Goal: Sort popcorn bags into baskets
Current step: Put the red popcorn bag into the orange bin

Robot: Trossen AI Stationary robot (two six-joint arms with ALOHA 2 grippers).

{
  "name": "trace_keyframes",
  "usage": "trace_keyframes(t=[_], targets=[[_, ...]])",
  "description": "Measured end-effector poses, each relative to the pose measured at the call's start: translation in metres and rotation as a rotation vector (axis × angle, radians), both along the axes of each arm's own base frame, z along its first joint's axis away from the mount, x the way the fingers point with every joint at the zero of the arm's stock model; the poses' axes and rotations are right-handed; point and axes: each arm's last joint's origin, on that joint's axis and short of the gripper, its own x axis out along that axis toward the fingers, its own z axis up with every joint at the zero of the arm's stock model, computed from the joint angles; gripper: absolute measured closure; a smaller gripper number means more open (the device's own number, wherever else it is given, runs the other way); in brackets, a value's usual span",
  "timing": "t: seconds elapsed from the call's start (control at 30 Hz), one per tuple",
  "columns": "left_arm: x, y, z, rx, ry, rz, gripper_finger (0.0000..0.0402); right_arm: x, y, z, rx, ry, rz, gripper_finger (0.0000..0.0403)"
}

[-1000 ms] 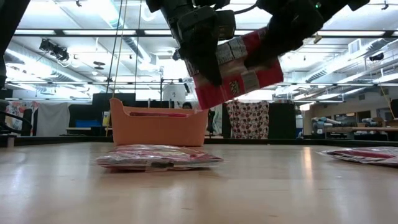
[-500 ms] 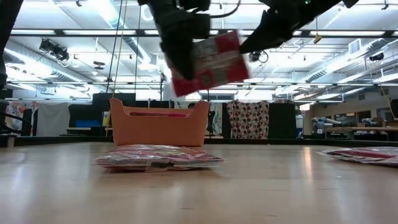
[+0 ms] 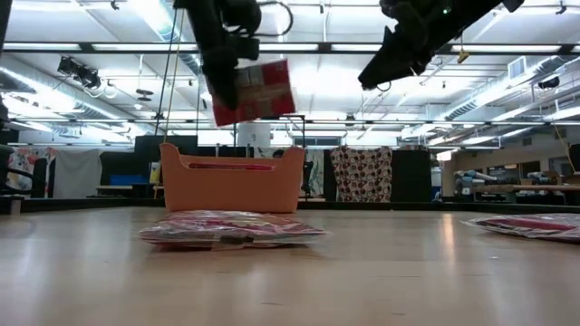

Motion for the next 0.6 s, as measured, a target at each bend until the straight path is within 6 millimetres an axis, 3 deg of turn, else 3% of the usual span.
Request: trace_keyframes(t=[0.3,0.6], targets=[[-0.021,0.04,-0.044,0.048,0.091,0.034,0.0378,0.006,0.001,-0.007,0.069,-0.013,-0.034,0.0221],[-0.035,0.059,-0.09,0.207,0.141,0.064,0.0361,0.006,0.001,-0.007,0.074,-0.013,-0.038,0.0221]])
